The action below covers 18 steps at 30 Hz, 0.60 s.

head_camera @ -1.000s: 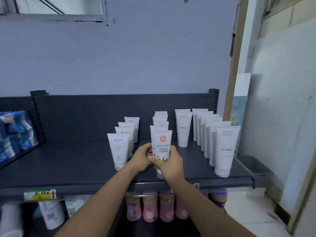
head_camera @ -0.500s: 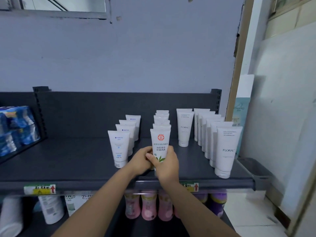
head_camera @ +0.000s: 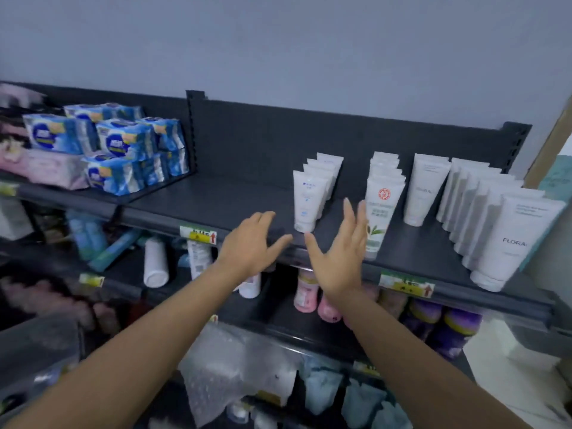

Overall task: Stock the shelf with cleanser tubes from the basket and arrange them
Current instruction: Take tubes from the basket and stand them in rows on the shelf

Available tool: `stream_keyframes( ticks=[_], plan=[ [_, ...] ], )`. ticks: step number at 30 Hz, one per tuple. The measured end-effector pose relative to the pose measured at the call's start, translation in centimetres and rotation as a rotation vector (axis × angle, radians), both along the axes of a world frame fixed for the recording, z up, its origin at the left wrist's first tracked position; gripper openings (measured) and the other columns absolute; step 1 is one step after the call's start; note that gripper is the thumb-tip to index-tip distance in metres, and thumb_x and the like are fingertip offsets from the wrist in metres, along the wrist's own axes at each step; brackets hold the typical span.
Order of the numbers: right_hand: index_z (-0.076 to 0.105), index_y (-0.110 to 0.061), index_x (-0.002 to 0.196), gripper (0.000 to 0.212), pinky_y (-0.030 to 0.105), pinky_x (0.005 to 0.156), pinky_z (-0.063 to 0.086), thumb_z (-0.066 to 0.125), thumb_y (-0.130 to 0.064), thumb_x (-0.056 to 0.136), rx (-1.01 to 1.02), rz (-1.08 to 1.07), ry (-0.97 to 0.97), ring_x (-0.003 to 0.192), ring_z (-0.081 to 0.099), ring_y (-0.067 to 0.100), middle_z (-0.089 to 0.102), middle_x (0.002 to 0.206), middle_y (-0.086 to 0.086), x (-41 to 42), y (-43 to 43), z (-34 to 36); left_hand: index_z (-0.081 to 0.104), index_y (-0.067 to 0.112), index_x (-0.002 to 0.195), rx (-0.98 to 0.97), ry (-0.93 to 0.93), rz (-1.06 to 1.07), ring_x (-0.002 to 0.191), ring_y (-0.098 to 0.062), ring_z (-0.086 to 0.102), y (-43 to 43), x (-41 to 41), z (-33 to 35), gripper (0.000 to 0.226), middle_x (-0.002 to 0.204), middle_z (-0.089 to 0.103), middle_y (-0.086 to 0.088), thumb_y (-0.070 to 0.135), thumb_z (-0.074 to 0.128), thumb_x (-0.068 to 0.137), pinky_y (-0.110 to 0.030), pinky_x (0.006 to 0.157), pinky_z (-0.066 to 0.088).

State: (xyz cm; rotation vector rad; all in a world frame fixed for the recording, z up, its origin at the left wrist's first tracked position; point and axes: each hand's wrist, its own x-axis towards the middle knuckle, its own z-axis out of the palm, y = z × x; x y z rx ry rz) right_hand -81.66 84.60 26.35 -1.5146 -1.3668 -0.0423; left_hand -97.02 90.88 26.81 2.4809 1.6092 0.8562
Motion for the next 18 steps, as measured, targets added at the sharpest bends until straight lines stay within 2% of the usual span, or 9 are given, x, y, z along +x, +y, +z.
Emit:
stream_keyframes(
  ticks=[3, 7, 11, 15, 18],
  plan=[
    [0.015, -0.023, 0.152, 0.082, 0.039, 0.118, 0.018, 0.064, -0.032, 0.088, -0.194, 0.212, -0.15, 0.147, 0.008, 0.02, 0.0, 0.161, 0.0, -5.5, 0.6, -0.8, 0.026, 0.015, 0.15, -0.091, 0.235, 0.198, 0.131, -0.029, 0.042, -0.8, -8.0, -2.2, 0.082, 0.15, 0.037, -0.007, 0.07, 0.036, 0.089, -0.042, 0.102, 0.041],
    [0.016, -0.022, 0.153, 0.087, 0.04, 0.116, 0.026, 0.066, -0.041, 0.085, -0.459, 0.434, -0.291, 0.146, 0.017, 0.024, 0.012, 0.161, 0.0, -15.0, 2.2, -2.7, 0.021, 0.018, 0.151, -0.239, 0.373, 0.483, 0.134, -0.033, 0.037, -3.0, -20.1, -4.7, 0.092, 0.154, 0.029, -0.011, 0.08, 0.028, 0.083, -0.045, 0.102, 0.038],
    [0.026, -0.02, 0.148, 0.082, 0.041, 0.103, 0.042, 0.067, -0.047, 0.083, -0.706, 0.689, -0.442, 0.134, 0.038, 0.029, 0.035, 0.148, 0.005, -25.9, 3.0, -4.7, 0.031, 0.019, 0.145, -0.31, 0.356, 0.661, 0.131, -0.034, 0.04, -6.9, -31.8, -6.6, 0.087, 0.148, 0.036, -0.011, 0.079, 0.032, 0.082, -0.046, 0.103, 0.038],
    [0.039, -0.012, 0.14, 0.07, 0.037, 0.101, 0.043, 0.071, -0.038, 0.083, -0.907, 0.9, -0.508, 0.128, 0.046, 0.027, 0.042, 0.145, 0.008, -36.0, 3.0, -7.1, 0.019, 0.015, 0.152, -0.429, 0.341, 0.841, 0.138, -0.035, 0.031, -10.9, -41.1, -8.7, 0.091, 0.158, 0.021, -0.013, 0.077, 0.026, 0.086, -0.046, 0.105, 0.035],
    [0.048, -0.01, 0.132, 0.061, 0.032, 0.086, 0.043, 0.071, -0.037, 0.083, -0.921, 0.976, -0.597, 0.12, 0.052, 0.027, 0.051, 0.136, 0.009, -42.2, 3.0, -9.3, 0.017, 0.015, 0.153, -0.469, 0.292, 0.938, 0.138, -0.036, 0.029, -13.7, -46.4, -10.7, 0.086, 0.158, 0.02, -0.013, 0.072, 0.027, 0.09, -0.047, 0.105, 0.035]
  ],
)
